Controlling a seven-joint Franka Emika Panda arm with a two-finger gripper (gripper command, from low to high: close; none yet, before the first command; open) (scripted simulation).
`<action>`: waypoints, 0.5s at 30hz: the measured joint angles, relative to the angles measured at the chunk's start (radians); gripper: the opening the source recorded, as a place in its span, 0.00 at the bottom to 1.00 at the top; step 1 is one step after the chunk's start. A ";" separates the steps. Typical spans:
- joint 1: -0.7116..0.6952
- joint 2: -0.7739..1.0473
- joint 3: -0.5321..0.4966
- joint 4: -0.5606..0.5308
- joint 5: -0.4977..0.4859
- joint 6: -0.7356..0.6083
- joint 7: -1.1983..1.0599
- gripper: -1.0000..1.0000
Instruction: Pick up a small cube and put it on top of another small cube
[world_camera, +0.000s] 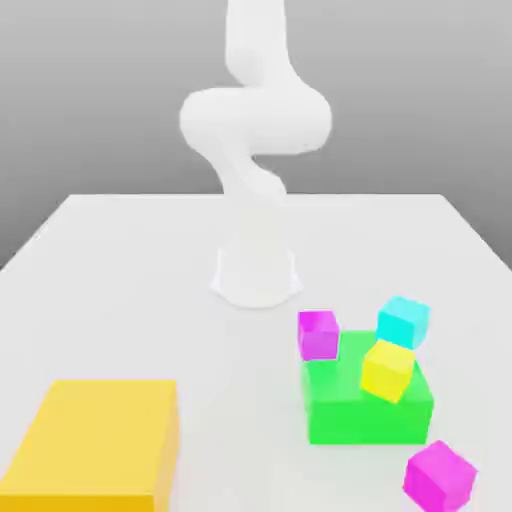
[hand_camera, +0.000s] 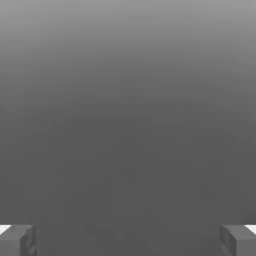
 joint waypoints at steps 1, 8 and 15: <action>0.005 0.039 0.009 -0.001 -0.005 0.012 -0.002 0.50; 0.034 0.296 0.074 -0.010 -0.038 0.092 -0.015 0.50; 0.069 0.550 0.132 -0.018 -0.079 0.171 -0.023 0.50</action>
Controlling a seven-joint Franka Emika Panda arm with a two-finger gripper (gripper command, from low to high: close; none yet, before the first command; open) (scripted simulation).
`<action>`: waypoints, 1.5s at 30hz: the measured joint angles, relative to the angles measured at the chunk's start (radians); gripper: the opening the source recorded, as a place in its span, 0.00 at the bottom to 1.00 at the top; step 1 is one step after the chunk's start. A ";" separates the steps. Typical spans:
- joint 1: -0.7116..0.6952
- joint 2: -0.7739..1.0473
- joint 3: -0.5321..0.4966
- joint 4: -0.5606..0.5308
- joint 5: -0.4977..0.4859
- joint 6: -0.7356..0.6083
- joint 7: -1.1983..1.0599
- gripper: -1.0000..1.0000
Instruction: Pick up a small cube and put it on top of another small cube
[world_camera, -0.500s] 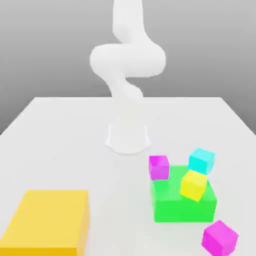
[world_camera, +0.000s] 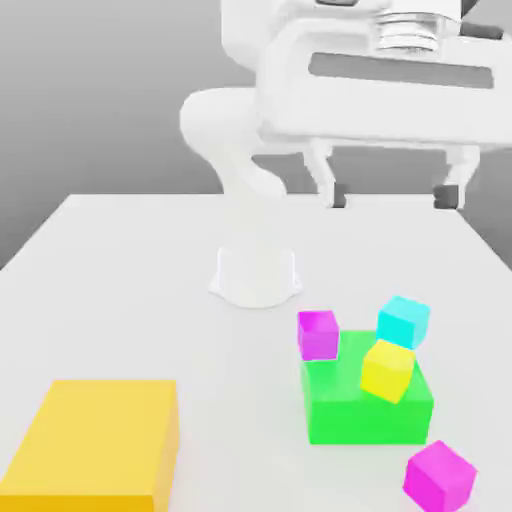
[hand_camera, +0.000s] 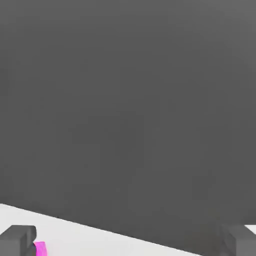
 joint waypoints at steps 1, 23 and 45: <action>0.006 0.036 0.007 -0.001 -0.006 0.011 -0.001 0.50; 0.156 0.641 0.010 0.016 -0.122 0.275 0.019 0.00; 0.135 -0.062 0.066 -0.308 0.141 -0.089 -0.467 0.00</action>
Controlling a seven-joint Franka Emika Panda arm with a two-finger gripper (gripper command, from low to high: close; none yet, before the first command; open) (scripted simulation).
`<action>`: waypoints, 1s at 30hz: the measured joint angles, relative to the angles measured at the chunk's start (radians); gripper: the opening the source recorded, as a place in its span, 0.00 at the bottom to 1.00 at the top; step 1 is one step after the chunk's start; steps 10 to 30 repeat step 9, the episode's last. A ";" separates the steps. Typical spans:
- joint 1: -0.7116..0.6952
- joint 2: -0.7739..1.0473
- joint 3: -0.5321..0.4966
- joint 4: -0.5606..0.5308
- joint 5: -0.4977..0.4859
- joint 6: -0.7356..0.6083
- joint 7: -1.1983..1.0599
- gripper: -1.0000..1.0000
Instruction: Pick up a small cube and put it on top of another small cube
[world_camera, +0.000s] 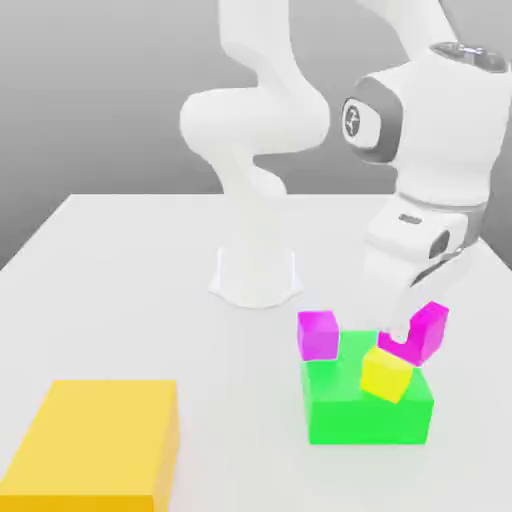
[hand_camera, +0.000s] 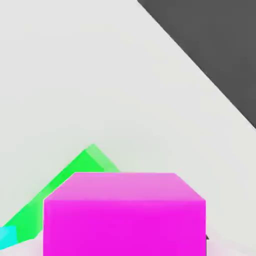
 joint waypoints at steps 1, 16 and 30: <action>0.008 -0.026 -0.006 -0.018 0.017 -0.007 -0.029 0.00; 0.005 0.086 0.000 -0.072 0.005 0.158 -0.036 1.00; 0.005 0.086 0.000 -0.072 0.005 0.158 -0.036 1.00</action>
